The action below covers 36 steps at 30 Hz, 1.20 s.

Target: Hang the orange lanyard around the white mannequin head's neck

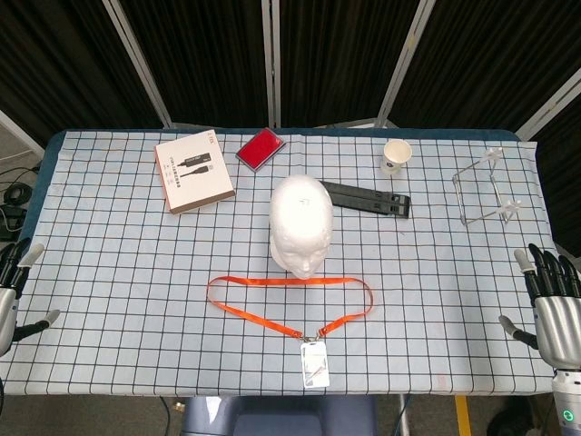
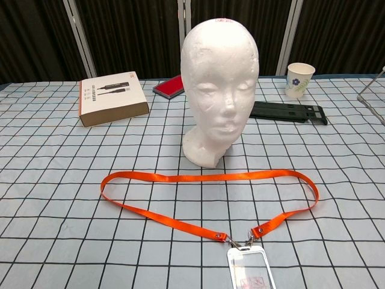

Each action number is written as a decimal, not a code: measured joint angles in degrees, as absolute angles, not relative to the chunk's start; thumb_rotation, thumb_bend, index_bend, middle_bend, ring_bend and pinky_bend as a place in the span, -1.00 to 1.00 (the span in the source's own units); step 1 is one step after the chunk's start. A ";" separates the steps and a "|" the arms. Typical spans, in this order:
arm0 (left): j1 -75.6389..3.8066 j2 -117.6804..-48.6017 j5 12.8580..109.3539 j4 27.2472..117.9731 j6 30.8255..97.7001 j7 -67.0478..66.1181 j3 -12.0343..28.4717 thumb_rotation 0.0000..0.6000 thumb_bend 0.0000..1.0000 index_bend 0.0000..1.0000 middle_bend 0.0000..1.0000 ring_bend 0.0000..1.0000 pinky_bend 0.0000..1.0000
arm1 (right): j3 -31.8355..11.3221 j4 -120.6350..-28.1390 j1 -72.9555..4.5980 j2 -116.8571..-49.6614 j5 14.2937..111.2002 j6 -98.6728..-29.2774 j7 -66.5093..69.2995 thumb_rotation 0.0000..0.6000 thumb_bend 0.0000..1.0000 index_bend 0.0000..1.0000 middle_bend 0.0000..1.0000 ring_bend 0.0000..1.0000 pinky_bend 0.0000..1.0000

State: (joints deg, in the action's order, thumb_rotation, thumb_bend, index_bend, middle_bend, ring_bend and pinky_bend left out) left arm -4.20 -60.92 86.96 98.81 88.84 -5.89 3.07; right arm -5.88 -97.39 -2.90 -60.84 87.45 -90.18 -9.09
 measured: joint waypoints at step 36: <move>-7.44 -65.80 77.93 94.06 81.33 -12.03 5.17 1.00 -0.96 -1.00 -1.00 -1.00 -1.00 | -11.22 -83.80 -33.08 -81.89 65.63 -46.34 -12.64 1.00 -0.49 0.03 -0.87 -1.00 -1.00</move>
